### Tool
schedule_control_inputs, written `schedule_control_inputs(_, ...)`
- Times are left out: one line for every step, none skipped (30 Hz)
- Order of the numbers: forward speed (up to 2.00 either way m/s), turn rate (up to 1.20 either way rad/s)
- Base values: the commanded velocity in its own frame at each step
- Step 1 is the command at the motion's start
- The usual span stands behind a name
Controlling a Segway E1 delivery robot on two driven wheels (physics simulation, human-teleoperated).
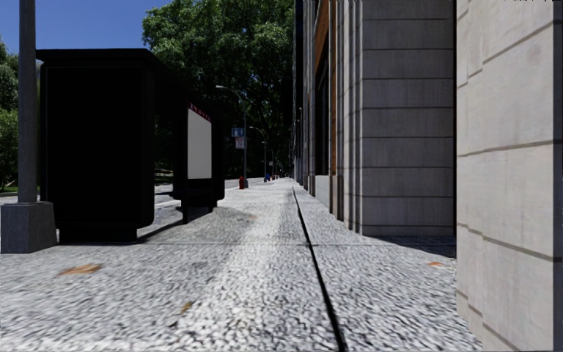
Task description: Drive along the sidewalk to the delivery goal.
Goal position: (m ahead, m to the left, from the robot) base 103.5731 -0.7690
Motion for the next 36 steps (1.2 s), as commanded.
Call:
schedule_control_inputs(2.0, 0.0)
schedule_control_inputs(2.0, 0.0)
schedule_control_inputs(2.0, 0.0)
schedule_control_inputs(2.0, 0.0)
schedule_control_inputs(2.0, 0.0)
schedule_control_inputs(2.0, 0.0)
schedule_control_inputs(2.0, 0.0)
schedule_control_inputs(2.0, 0.0)
schedule_control_inputs(2.0, 0.0)
schedule_control_inputs(2.0, 0.0)
schedule_control_inputs(2.0, 0.0)
schedule_control_inputs(2.0, 0.0)
schedule_control_inputs(2.0, 0.0)
schedule_control_inputs(2.0, 0.0)
schedule_control_inputs(2.0, 0.0)
schedule_control_inputs(2.0, 0.0)
schedule_control_inputs(2.0, 0.0)
schedule_control_inputs(2.0, 0.0)
schedule_control_inputs(2.0, 0.0)
schedule_control_inputs(2.0, 0.0)
schedule_control_inputs(2.0, 0.0)
schedule_control_inputs(2.0, 0.0)
schedule_control_inputs(2.0, 0.0)
schedule_control_inputs(2.0, 0.0)
schedule_control_inputs(2.0, 0.0)
schedule_control_inputs(2.0, 0.0)
schedule_control_inputs(2.0, 0.0)
schedule_control_inputs(2.0, 0.0)
schedule_control_inputs(2.0, 0.0)
schedule_control_inputs(2.0, 0.0)
schedule_control_inputs(2.0, 0.0)
schedule_control_inputs(2.0, 0.0)
schedule_control_inputs(2.0, 0.0)
schedule_control_inputs(2.0, 0.0)
schedule_control_inputs(2.0, 0.0)
schedule_control_inputs(2.0, 0.0)
